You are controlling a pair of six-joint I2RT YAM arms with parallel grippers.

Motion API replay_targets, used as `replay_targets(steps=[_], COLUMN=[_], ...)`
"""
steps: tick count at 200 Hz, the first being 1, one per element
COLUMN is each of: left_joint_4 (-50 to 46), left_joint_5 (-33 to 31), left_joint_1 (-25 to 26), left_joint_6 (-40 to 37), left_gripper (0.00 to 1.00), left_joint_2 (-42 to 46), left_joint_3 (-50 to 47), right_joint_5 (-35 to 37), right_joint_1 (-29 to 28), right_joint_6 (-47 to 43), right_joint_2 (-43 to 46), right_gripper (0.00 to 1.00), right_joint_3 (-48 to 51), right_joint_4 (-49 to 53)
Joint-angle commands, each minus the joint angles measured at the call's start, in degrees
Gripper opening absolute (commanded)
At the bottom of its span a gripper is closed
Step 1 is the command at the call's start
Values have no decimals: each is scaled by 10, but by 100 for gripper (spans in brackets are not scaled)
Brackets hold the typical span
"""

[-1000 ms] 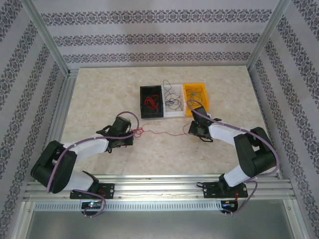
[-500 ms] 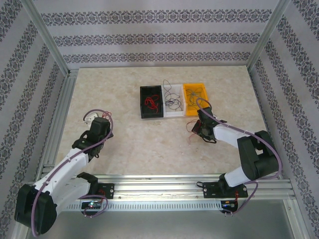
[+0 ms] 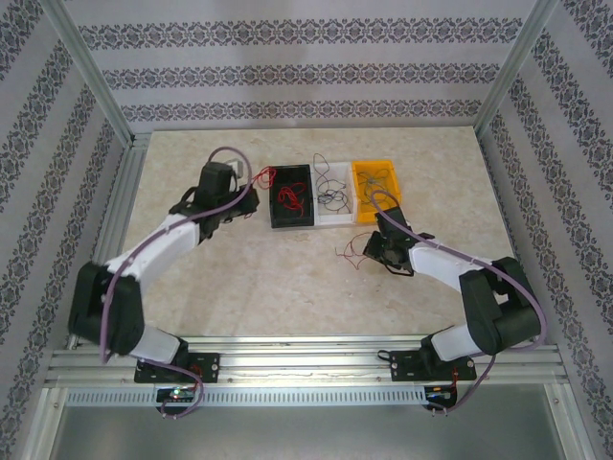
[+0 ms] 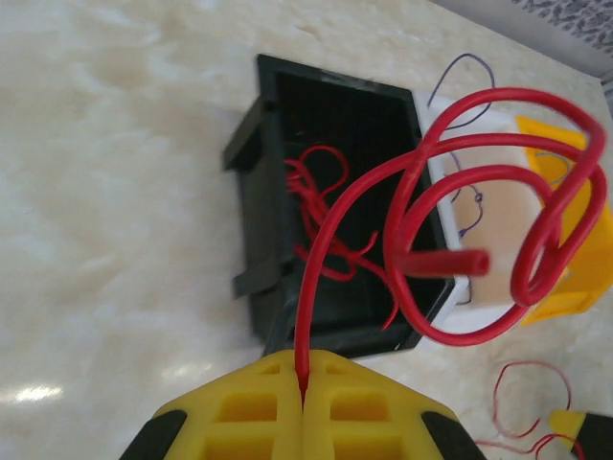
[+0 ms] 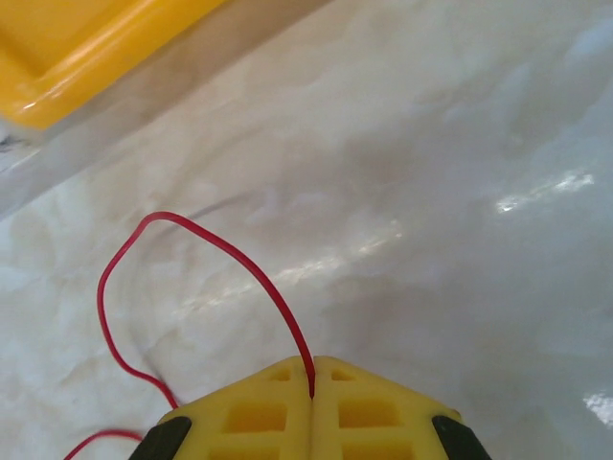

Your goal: Untangle the cables

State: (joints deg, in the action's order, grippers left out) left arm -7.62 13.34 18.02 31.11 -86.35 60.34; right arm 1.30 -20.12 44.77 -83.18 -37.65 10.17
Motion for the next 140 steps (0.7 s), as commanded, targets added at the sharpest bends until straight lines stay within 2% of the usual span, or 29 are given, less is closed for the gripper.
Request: replay_targets(steps=[1, 22, 33, 40, 51, 60, 83, 111, 128, 140], left_joint_4=[29, 39, 44, 44, 41, 44, 63, 69, 80, 78], left_joint_5=[26, 35, 48, 48, 32, 11, -38, -42, -61, -112], left_joint_1=[18, 23, 26, 29, 31, 31, 31, 33, 34, 34], left_joint_6=[13, 30, 40, 45, 55, 59, 55, 57, 83, 120], left_gripper=[5, 19, 36, 44, 64, 73, 76, 76, 76, 75], left_joint_2=[-73, -142, -166, -174, -177, -171, -131, -85, -53, -25], left_joint_3=[78, 138, 159, 169, 174, 169, 131, 64, -3, -57], right_joint_5=[-6, -4, -3, -4, -4, -7, -18, -21, -23, -27], right_joint_1=[-10, -16, -17, -18, -18, -19, -25, -50, -70, -85], right_joint_6=[-15, -20, -21, -24, -27, -31, -49, -81, -97, -103], right_joint_2=[18, 28, 34, 38, 44, 49, 56, 51, 52, 59], right_gripper=[0, 0, 0, 0, 0, 0, 0, 0, 0, 0], right_joint_3=[-2, -1, -1, 0, 0, 1, -3, -19, -31, -43], right_joint_4=[-4, -1, 3, 4, 6, 5, 1, 3, 1, 2])
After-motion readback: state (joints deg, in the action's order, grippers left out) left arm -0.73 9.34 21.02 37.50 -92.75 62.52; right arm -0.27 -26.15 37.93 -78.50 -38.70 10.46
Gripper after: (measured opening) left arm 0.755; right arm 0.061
